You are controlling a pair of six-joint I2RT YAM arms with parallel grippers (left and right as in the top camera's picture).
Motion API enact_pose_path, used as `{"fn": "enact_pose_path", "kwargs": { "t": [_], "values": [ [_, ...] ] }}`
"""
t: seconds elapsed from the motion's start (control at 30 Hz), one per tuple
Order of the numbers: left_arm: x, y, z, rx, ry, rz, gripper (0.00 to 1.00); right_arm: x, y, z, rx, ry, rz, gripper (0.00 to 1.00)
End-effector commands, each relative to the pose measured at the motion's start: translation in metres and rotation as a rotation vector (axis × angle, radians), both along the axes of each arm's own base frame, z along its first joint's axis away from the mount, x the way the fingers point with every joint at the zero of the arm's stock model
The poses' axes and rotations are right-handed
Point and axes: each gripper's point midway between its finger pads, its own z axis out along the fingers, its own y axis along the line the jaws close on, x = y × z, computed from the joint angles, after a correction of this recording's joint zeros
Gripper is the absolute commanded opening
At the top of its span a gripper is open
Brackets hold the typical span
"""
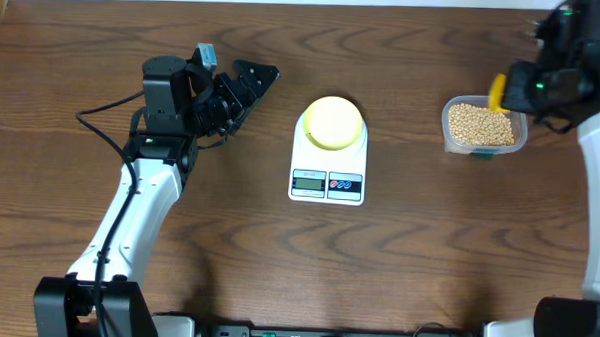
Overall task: Scoop item into bowl and weigh 50g on scale
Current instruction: 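Lower the yellow scoop into the soybean tub with the right gripper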
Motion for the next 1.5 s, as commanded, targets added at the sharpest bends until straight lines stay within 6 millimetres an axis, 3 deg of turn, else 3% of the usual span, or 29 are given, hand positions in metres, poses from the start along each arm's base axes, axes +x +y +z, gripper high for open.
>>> {"fn": "enact_pose_path", "kwargs": {
  "t": [0.0, 0.2, 0.5, 0.87, 1.17, 1.33, 1.47],
  "values": [
    [0.003, 0.001, 0.012, 0.02, -0.044, -0.002, 0.98, 0.001, -0.022, 0.007, -0.028, -0.018, -0.013, 0.01],
    [0.003, 0.001, 0.012, 0.02, -0.044, -0.002, 0.98, 0.002, -0.036, -0.014, -0.037, 0.05, -0.012, 0.01],
    [0.003, 0.001, 0.012, 0.02, -0.044, -0.002, 0.98, 0.022, -0.04, -0.075, -0.048, 0.19, 0.071, 0.01],
    [0.003, 0.001, 0.012, 0.02, -0.044, -0.002, 0.98, 0.037, -0.025, -0.135, 0.007, 0.295, 0.18, 0.01],
    [0.003, 0.001, 0.012, 0.02, -0.044, -0.002, 0.97, 0.051, -0.031, -0.166, -0.012, 0.318, 0.172, 0.01],
    [0.003, 0.001, 0.012, 0.02, -0.044, -0.002, 0.98, 0.053, -0.051, -0.167, -0.117, 0.324, 0.131, 0.01],
    [0.003, 0.001, 0.012, 0.02, -0.044, -0.002, 0.98, 0.053, -0.052, -0.167, -0.12, 0.327, 0.131, 0.01]
  ]
}}
